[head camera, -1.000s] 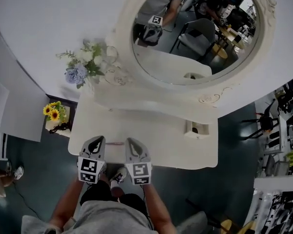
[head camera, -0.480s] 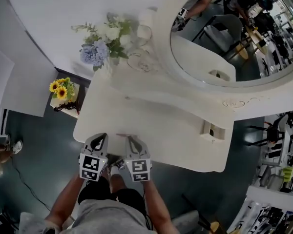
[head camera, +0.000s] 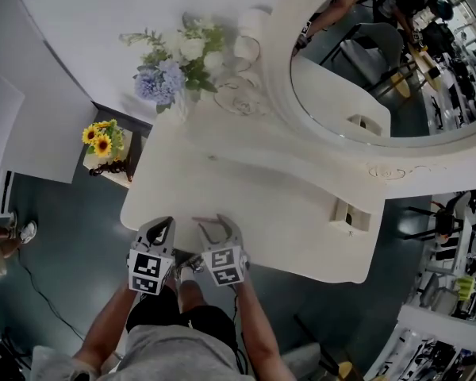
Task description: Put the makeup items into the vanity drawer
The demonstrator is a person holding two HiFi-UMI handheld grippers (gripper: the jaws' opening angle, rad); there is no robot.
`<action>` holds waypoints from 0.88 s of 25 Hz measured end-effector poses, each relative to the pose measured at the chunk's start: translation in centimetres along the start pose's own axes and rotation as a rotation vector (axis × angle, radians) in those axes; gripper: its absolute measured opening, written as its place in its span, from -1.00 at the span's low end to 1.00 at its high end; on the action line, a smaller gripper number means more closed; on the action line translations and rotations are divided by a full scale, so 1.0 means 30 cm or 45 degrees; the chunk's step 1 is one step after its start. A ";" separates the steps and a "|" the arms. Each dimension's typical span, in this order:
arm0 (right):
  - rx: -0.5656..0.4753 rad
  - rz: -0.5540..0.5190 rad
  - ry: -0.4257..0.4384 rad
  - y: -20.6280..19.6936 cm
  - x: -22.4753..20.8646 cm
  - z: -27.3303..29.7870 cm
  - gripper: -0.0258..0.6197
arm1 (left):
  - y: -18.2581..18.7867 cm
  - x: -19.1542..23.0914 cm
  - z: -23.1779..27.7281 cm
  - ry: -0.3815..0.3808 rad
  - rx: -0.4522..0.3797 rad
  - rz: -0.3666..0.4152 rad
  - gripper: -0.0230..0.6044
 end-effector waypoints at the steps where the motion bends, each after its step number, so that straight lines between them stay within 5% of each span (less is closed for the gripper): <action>1: 0.016 -0.011 0.001 -0.004 -0.004 0.010 -0.23 | 0.000 0.001 0.003 0.000 -0.001 -0.003 -0.93; 13: 0.126 -0.066 0.016 -0.025 -0.013 0.063 -0.24 | 0.032 0.000 0.024 0.011 -0.003 -0.017 -0.93; 18: 0.138 -0.064 -0.002 -0.029 -0.026 0.055 -0.62 | 0.047 -0.008 0.026 0.019 -0.012 -0.012 -0.93; 22: 0.134 -0.053 -0.006 -0.038 -0.035 0.044 -0.73 | 0.065 -0.015 0.020 0.026 -0.022 -0.002 -0.93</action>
Point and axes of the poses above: the fingertips, and each gripper's own axes: z forward along the fingers, x to its left, y out of its top, the point moved 9 cm from there along -z, backward along the fingers, and after that the axes turned 6 degrees about x, right-handed, at the moved point
